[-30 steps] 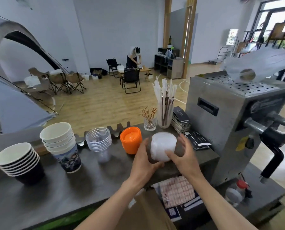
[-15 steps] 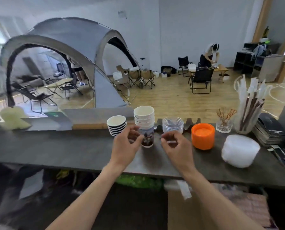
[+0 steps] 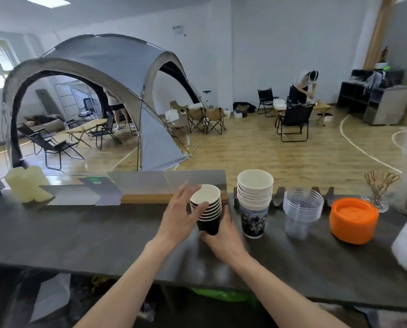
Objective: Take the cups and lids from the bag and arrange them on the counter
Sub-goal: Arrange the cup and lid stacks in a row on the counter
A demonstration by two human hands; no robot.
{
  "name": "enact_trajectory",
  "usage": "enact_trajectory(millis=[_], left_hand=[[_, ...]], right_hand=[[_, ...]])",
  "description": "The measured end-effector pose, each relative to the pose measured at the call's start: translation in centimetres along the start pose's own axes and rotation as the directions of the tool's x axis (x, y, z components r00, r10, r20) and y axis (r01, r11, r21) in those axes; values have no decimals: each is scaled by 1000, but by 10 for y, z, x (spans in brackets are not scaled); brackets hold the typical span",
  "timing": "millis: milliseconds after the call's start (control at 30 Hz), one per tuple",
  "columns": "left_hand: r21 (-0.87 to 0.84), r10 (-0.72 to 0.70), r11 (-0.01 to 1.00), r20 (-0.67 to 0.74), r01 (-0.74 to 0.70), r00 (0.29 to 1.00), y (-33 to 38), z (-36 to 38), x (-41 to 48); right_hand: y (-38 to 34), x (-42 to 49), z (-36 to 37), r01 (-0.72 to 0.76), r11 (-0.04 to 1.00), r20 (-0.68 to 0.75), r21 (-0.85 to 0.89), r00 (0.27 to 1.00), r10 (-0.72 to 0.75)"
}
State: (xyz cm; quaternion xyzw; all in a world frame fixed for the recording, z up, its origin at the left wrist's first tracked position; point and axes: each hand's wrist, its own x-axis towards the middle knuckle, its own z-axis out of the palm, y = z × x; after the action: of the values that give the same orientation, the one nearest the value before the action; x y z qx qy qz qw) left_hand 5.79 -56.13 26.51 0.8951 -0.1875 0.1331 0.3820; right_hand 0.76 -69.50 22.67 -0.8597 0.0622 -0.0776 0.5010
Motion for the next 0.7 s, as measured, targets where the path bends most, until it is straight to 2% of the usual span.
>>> enact_trajectory(millis=[100,267,367,433,533,600,700], left_hand=[[-88,16,996,81,-8,997,-11,5,14],[-188,86,979,15,-82,996,-16,-8,20],[-337,92,935,-71,-110,993,1,-46,34],[-454,110,875,-155,-170,982,26,-77,46],[-594,90,771,-258,-232,962,71,-107,69],[-723,34,671,-192,-165,981,96,-112,89],[-817,-3,576,-8,-5,1000,119,-97,124]], right_hand=[[7,18,10,-47,998,-22,52,999,49],[-3,29,21,-55,986,-135,154,988,77],[-42,28,14,82,982,-207,169,977,-46],[-80,26,-9,187,977,-256,103,954,-155],[-137,31,-70,365,929,-364,-64,858,-362],[-161,41,-111,431,888,-404,-159,792,-457],[-180,62,-171,409,893,-448,-189,773,-449]])
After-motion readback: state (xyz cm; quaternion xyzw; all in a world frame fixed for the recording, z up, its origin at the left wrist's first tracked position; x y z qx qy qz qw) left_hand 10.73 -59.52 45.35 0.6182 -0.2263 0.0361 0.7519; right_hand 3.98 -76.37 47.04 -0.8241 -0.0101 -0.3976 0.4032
